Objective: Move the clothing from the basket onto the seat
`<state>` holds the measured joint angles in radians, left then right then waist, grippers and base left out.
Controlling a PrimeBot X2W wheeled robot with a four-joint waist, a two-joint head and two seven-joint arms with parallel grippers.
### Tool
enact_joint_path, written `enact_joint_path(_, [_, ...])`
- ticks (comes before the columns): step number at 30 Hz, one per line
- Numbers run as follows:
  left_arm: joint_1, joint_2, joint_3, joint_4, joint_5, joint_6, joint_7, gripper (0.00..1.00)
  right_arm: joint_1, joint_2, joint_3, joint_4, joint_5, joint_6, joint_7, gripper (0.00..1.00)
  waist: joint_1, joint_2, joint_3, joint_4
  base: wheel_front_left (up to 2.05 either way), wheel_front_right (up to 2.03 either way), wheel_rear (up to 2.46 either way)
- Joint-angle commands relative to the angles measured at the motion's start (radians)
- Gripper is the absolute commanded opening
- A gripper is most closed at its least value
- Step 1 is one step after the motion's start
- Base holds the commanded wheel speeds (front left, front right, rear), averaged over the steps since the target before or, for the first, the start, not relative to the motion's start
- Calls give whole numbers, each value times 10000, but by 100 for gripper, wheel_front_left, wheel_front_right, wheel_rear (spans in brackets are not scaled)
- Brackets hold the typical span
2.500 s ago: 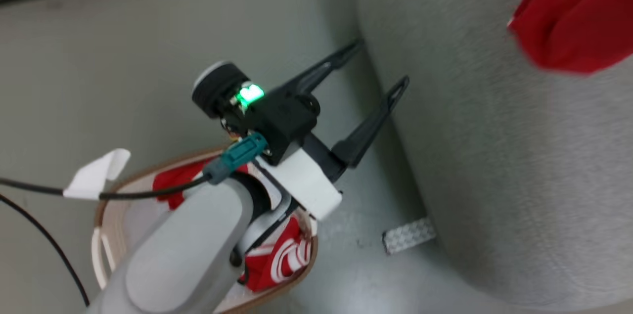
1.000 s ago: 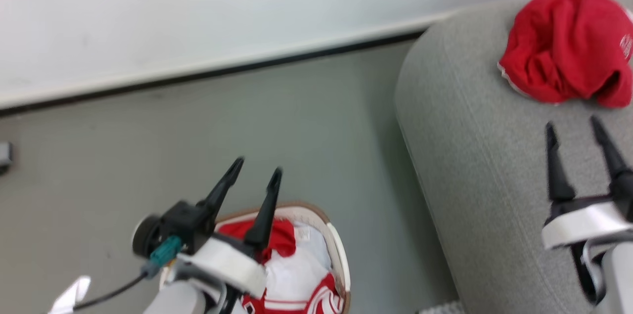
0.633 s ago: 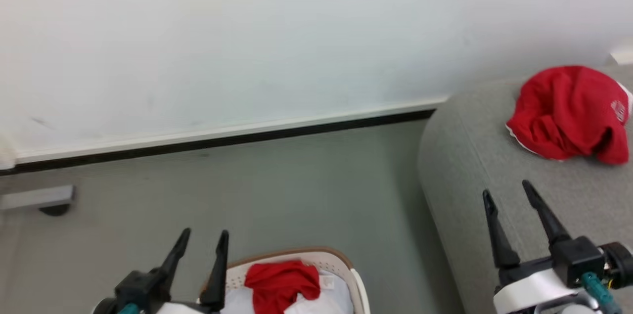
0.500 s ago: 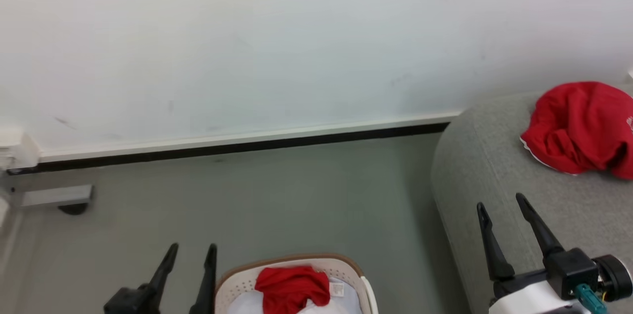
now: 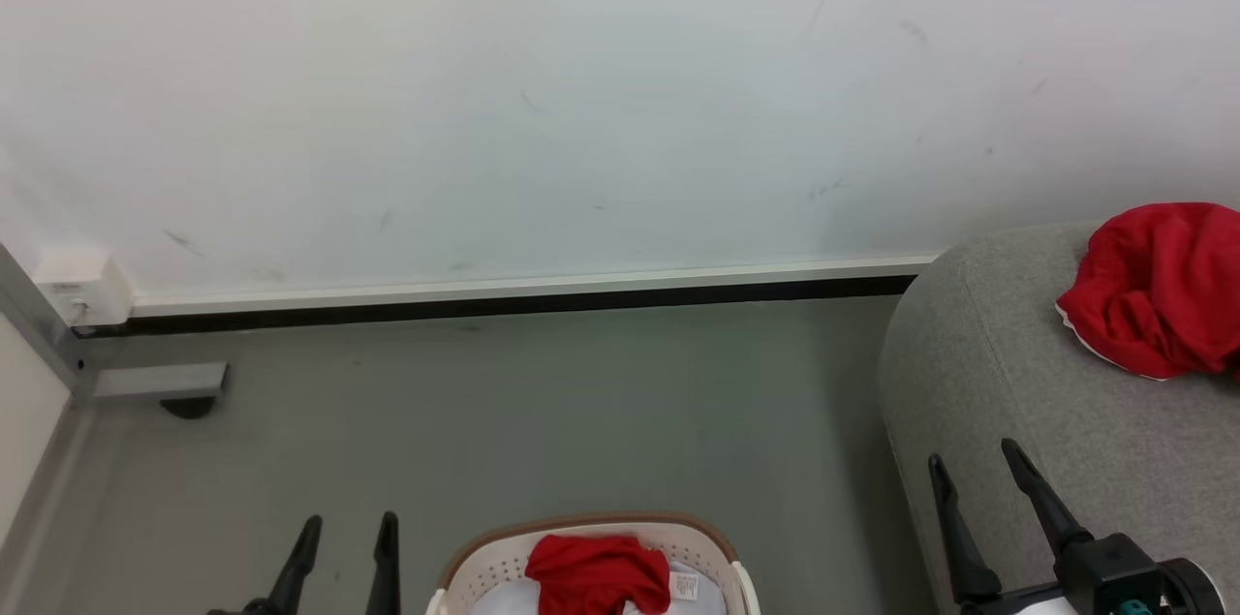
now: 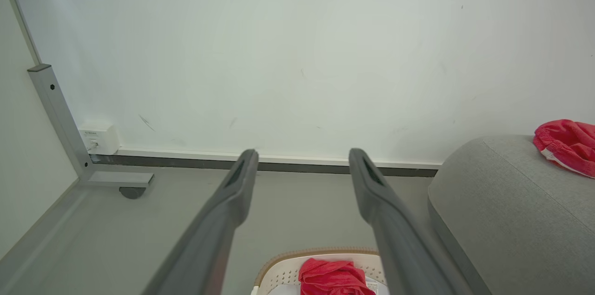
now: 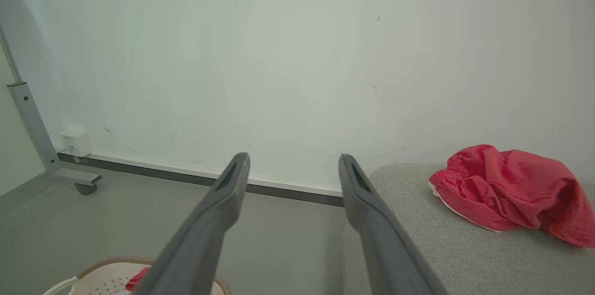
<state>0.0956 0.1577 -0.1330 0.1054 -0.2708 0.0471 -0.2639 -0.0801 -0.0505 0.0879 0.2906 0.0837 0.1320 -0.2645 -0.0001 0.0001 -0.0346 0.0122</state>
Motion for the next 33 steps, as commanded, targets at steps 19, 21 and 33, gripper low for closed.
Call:
enact_joint_path(19, [-511, -633, 547, 308, 834, -1025, -7, 100, -436, -4, -84, -230, 129, -25, 2, 100, 1, -1, 516, -441, 0, 0, 0])
enact_joint_path(21, [-800, -678, 383, 526, 840, -1166, -7, 100, -575, -3, -128, -337, 109, -25, 4, 100, 1, -1, 835, -568, 0, 0, 0])
enact_joint_path(33, [-3586, -708, -1935, 3572, 983, -1750, 1362, 100, -1491, -4, -104, -1091, 178, -25, 4, 100, 1, -1, 2887, -1539, 0, 0, 0])
